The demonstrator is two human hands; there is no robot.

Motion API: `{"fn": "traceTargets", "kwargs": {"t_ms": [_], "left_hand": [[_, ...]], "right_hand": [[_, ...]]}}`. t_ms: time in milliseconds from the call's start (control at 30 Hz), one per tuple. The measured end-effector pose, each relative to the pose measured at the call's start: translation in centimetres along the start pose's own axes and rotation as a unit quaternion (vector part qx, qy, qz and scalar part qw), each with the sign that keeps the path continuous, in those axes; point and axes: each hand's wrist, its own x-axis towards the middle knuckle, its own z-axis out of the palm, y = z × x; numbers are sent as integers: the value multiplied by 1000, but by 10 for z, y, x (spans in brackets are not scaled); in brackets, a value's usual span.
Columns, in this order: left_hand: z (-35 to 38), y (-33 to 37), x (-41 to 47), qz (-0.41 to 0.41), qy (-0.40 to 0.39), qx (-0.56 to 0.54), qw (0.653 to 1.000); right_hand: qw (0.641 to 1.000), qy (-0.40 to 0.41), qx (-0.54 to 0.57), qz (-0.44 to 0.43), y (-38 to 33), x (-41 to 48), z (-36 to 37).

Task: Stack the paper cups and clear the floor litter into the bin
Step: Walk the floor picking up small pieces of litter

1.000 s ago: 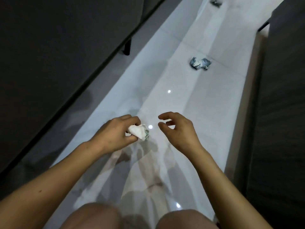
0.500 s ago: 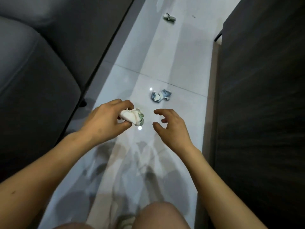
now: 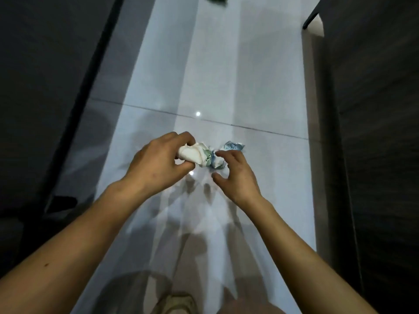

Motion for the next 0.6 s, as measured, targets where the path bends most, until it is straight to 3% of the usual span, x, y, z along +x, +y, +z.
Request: {"fn": "traceTargets", "kwargs": {"t_ms": [200,367,467,600], "left_hand": [[23,-21,16,-5,11,-5,1000],[31,-19,17,5,-16,-13,1000],[22,-10,14,6,-7,-3,1000],[-13,32,4,-33,27,-21,999]], "right_hand": [[997,-13,-70,37,21,28,37],[989,-49,-139,6,23,30,51],[999,-29,-35,12,18,21,39],[989,88,110,34,-19,-8,-31]]}}
